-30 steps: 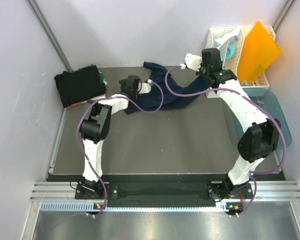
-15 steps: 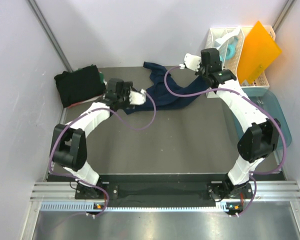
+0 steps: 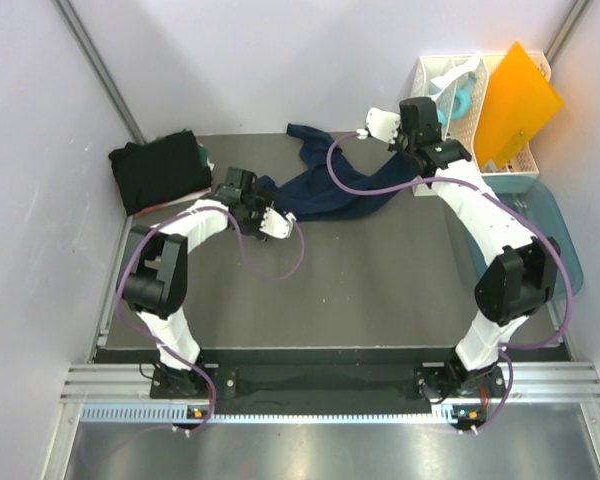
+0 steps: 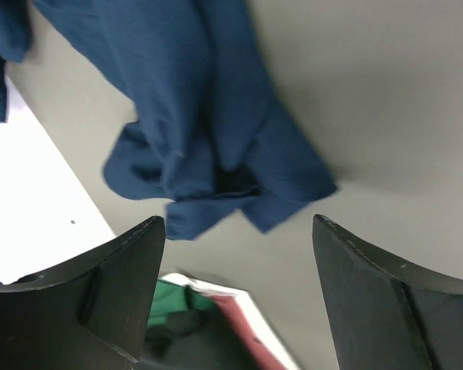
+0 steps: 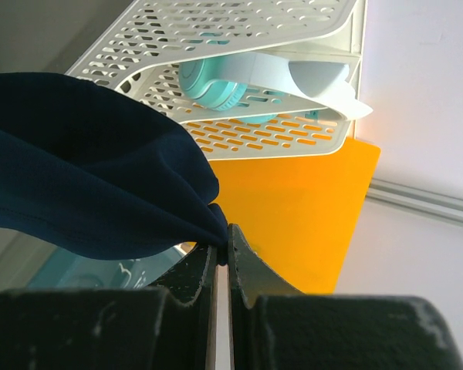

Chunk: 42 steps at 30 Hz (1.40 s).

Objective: Fold and stack the t-shirts
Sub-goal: Flatten out the tshirt

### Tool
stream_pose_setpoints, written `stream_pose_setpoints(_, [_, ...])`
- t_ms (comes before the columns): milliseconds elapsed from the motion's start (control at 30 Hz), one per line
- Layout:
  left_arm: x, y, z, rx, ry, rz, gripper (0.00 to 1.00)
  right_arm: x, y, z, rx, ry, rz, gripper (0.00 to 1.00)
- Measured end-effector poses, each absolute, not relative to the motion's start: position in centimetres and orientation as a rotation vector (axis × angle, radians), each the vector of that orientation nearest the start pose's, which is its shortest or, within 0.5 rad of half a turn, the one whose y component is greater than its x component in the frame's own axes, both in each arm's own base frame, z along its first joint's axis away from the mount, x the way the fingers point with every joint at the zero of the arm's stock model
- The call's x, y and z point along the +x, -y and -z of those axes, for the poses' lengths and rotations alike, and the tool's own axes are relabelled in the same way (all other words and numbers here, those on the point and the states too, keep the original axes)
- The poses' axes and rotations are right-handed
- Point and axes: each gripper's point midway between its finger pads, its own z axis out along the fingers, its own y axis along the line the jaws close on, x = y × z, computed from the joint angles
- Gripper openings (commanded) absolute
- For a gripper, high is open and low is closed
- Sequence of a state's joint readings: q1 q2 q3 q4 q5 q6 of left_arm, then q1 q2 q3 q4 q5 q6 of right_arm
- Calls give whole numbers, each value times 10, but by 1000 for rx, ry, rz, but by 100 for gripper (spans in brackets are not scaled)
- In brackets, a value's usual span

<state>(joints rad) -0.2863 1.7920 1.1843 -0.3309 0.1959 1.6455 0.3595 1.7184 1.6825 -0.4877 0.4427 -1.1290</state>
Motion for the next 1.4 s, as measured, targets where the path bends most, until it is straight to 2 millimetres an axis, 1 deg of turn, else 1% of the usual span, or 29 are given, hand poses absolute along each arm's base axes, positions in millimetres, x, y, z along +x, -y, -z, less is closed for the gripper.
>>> stream_pose_setpoints(67, [456,126,-78,2133,-1332,-334,80,492,-68,-302,-1254,-1777,918,1])
stream_pose_setpoints(133, [458,126,-76,2155,-1313,-335,80,492,-68,-302,-1254,-1777,917,1])
stream_pose_setpoints(333, [454,123,-54,2230,-1309,-298,76,492,-68,-302,-1254,-1777,918,0])
stream_pose_setpoints(367, [454,122,-52,2239,-1308,-295,74,492,-68,-302,-1253,-1777,917,0])
stream_pose_setpoints(433, [454,122,-49,2249,-1301,-293,70,492,-68,-302,-1253,-1777,917,0])
stream_pose_setpoints(600, [460,121,-43,2266,-1295,-304,70,492,-68,-302,-1255,-1777,917,0])
stream_pose_setpoints(733, [466,121,-44,2264,-1296,-317,68,494,-69,-297,-1263,-1783,916,0])
stream_pose_setpoints(800, [468,120,-44,2264,-1296,-322,61,495,-70,-295,-1268,-1787,915,0])
stream_pose_setpoints(833, [470,120,-44,2262,-1296,-326,53,495,-70,-294,-1270,-1788,915,0])
stream_pose_setpoints(867, [470,120,-43,2263,-1297,-327,38,496,-70,-293,-1271,-1789,915,0])
stream_pose_setpoints(900, [470,119,-41,2265,-1303,-326,0,496,-70,-292,-1273,-1790,915,0])
stream_pose_setpoints(1067, [471,117,-34,2252,-1344,-320,0,496,-70,-291,-1275,-1791,915,0])
stream_pose_setpoints(1167, [473,118,-38,2216,-1377,-316,0,496,-70,-291,-1275,-1791,915,0])
stream_pose_setpoints(1233, [476,120,-43,2170,-1412,-307,0,496,-70,-291,-1275,-1791,915,0])
stream_pose_setpoints(1333, [487,125,-69,2065,-1451,-310,0,496,-70,-291,-1275,-1791,915,0])
stream_pose_setpoints(1400, [497,130,-98,1974,-1458,-323,0,496,-70,-291,-1275,-1791,915,0])
